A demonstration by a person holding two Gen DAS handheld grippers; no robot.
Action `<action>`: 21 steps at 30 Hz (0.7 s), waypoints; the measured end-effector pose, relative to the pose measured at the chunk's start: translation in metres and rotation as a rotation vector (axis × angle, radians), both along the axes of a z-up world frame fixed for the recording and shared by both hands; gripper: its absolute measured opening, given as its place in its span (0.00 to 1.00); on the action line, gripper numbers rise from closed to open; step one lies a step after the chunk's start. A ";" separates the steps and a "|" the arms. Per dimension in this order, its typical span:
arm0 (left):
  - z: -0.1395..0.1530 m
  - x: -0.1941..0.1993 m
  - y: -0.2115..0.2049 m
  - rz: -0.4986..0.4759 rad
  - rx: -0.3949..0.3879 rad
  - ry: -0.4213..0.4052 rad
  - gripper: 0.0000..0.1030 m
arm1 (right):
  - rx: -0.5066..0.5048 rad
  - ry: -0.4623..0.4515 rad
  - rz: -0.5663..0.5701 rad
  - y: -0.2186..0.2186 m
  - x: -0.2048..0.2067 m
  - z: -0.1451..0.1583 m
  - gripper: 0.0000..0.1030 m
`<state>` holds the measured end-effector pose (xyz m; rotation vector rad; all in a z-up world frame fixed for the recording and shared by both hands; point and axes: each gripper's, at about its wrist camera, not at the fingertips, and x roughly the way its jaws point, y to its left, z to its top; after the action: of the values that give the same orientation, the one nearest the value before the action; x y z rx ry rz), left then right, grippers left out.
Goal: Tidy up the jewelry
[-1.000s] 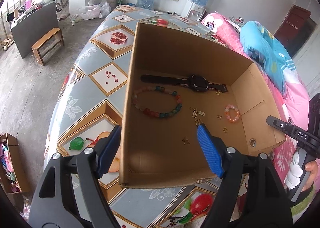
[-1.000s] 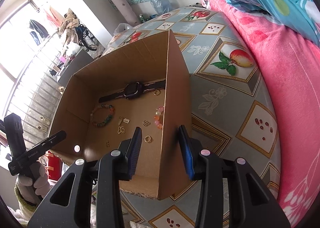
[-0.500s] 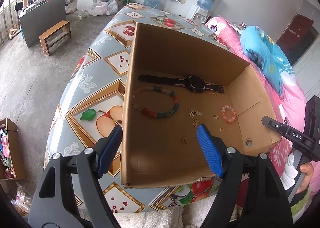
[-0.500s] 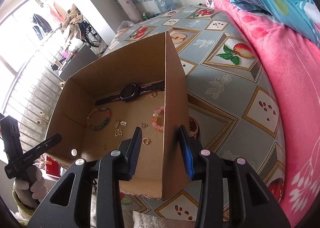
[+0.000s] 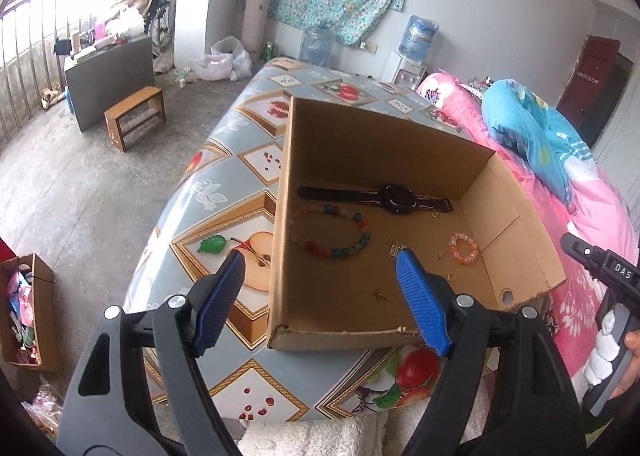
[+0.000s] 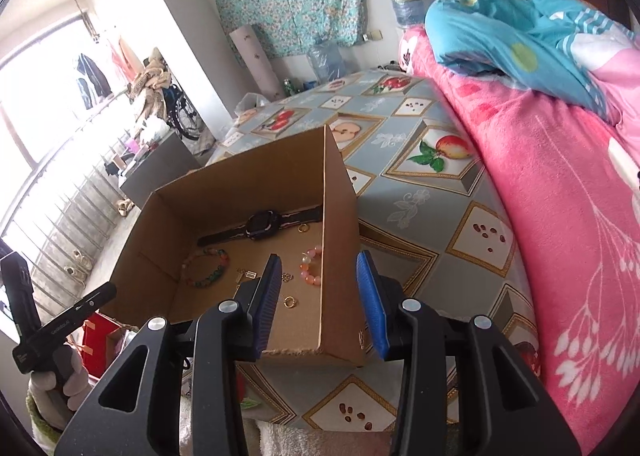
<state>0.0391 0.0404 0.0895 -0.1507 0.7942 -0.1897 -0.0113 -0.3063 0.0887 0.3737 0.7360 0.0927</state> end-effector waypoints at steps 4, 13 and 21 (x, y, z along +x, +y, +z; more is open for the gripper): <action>0.011 -0.027 -0.011 0.021 0.077 -0.075 0.81 | -0.013 -0.089 0.045 0.013 -0.031 0.011 0.48; -0.002 -0.065 -0.037 0.009 0.148 -0.055 0.88 | -0.152 -0.101 0.152 0.069 -0.072 -0.003 0.63; -0.032 -0.044 -0.056 0.041 0.202 0.109 0.88 | -0.131 0.079 0.149 0.085 -0.043 -0.038 0.63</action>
<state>-0.0045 -0.0160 0.0573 0.0139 0.9131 -0.0618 -0.0545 -0.2217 0.0508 0.1976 0.8427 0.1699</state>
